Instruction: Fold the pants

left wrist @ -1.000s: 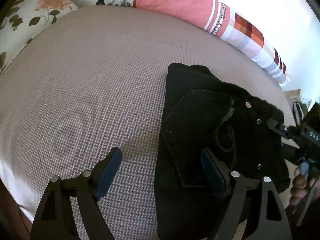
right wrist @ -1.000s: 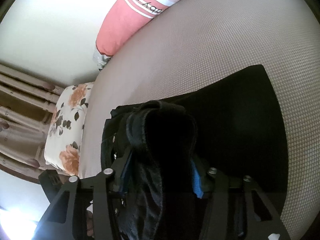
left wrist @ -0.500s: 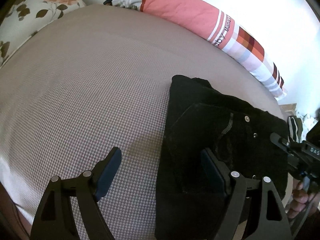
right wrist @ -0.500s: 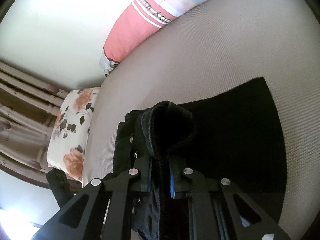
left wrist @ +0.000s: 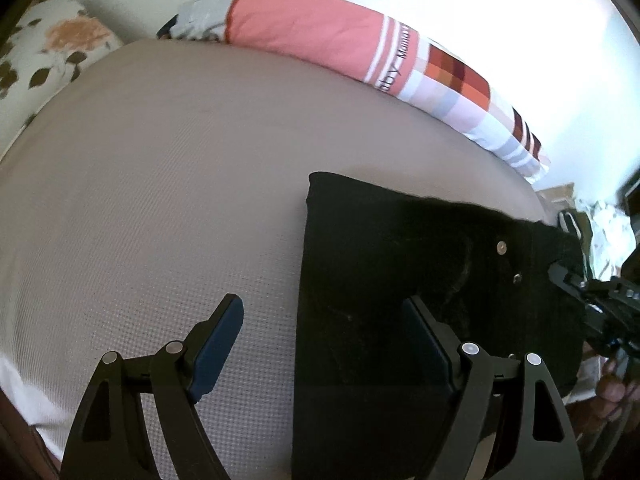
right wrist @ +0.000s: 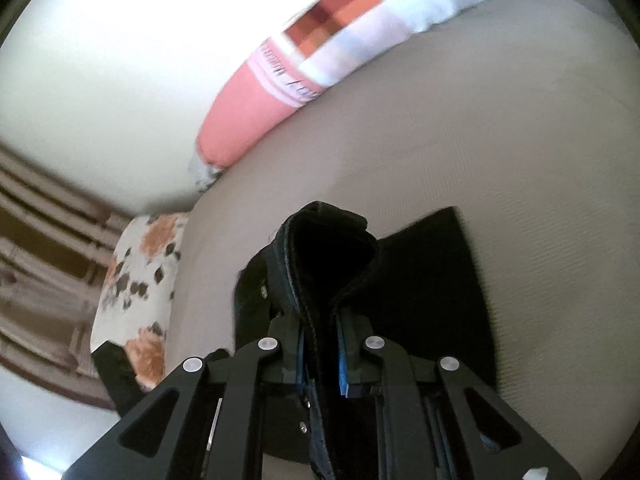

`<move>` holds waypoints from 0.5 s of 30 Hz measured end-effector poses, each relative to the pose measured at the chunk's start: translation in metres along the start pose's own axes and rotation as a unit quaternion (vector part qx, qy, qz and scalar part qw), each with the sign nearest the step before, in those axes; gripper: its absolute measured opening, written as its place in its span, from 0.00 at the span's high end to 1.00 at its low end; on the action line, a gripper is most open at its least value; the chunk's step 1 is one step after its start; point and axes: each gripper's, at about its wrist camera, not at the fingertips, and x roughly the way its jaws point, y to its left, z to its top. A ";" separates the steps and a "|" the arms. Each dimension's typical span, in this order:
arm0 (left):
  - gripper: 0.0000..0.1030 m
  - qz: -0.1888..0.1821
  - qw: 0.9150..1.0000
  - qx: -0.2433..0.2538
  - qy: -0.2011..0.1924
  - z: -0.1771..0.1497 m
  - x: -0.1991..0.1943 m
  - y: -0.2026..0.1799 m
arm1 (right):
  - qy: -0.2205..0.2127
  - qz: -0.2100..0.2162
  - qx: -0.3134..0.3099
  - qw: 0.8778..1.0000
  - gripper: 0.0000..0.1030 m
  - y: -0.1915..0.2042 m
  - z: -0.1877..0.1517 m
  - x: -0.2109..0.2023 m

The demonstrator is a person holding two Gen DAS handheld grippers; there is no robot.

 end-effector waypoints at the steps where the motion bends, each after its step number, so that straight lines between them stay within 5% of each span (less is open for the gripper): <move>1: 0.21 0.003 1.000 0.005 0.000 0.000 0.001 -0.003 | 0.000 -0.015 0.003 1.000 0.89 -0.010 -0.001 0.004; 5: 0.21 0.014 1.000 0.021 0.012 -0.006 0.010 -0.009 | 0.006 -0.060 0.001 0.998 0.88 -0.032 -0.007 0.023; 9: 0.21 0.030 0.998 0.034 0.043 -0.018 0.030 -0.009 | 0.007 -0.080 -0.001 0.997 0.77 -0.039 -0.007 0.029; 15: 0.21 0.032 0.997 0.054 0.051 -0.030 0.036 -0.016 | 0.019 -0.091 0.007 0.996 0.74 -0.036 -0.009 0.021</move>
